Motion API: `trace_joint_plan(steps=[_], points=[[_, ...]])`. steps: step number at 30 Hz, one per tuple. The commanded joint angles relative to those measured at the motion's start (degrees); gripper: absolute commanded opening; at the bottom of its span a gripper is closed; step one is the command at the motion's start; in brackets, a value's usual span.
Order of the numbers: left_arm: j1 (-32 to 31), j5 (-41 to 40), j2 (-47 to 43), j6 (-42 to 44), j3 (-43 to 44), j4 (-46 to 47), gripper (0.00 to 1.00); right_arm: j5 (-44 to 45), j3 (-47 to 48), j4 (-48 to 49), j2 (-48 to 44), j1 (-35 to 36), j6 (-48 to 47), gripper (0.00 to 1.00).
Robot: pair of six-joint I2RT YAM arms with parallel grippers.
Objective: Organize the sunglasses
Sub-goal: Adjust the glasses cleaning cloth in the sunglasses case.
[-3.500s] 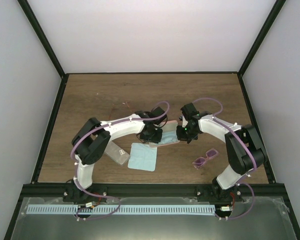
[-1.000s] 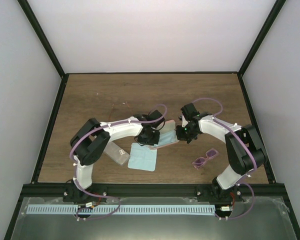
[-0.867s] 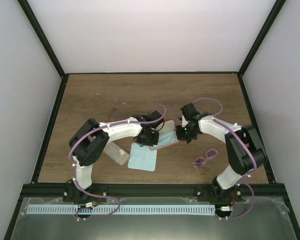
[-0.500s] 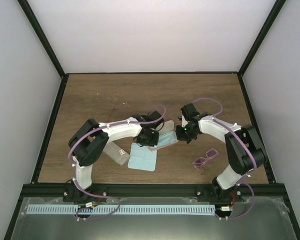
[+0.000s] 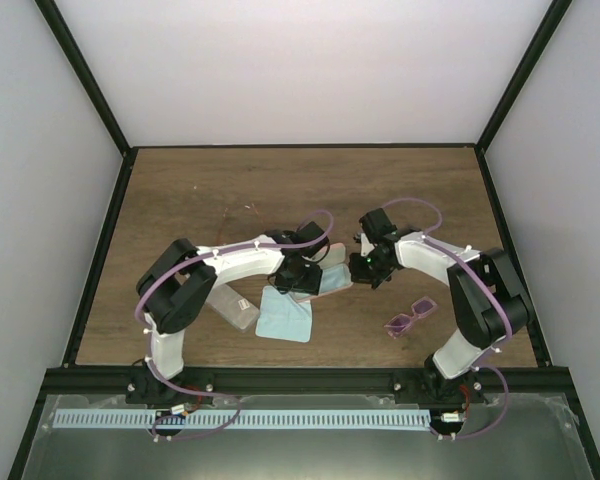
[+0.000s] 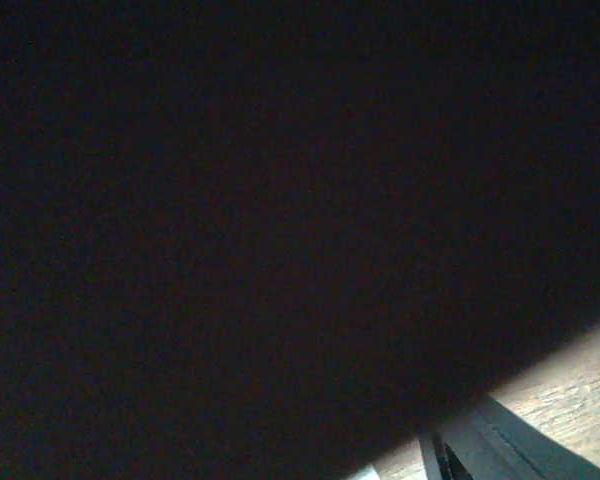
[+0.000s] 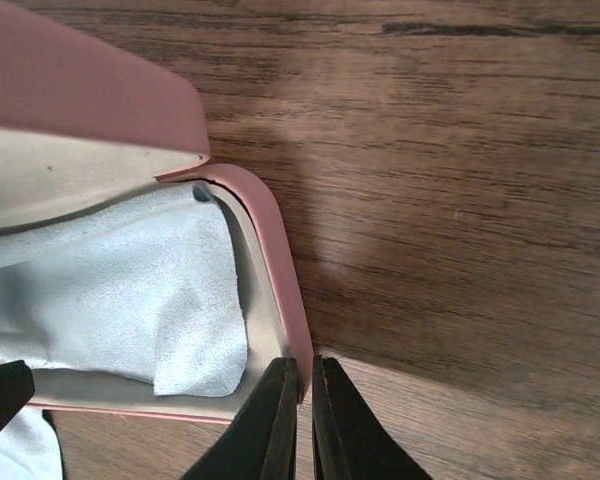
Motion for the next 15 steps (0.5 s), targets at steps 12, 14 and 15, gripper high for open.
trace_joint_plan(steps=[12,14,15], points=[[0.17,-4.57,-2.43,0.23,2.89,-8.86,0.96,1.63,0.23,-0.63,1.46,0.25,-0.53,0.06],[0.19,-4.57,-2.52,0.24,3.03,-9.04,0.99,1.4,0.47,-0.6,1.24,0.25,-0.49,0.06],[0.13,-4.58,-2.62,0.24,3.03,-9.05,1.0,1.28,0.64,-0.77,1.23,0.25,-0.55,0.06]])
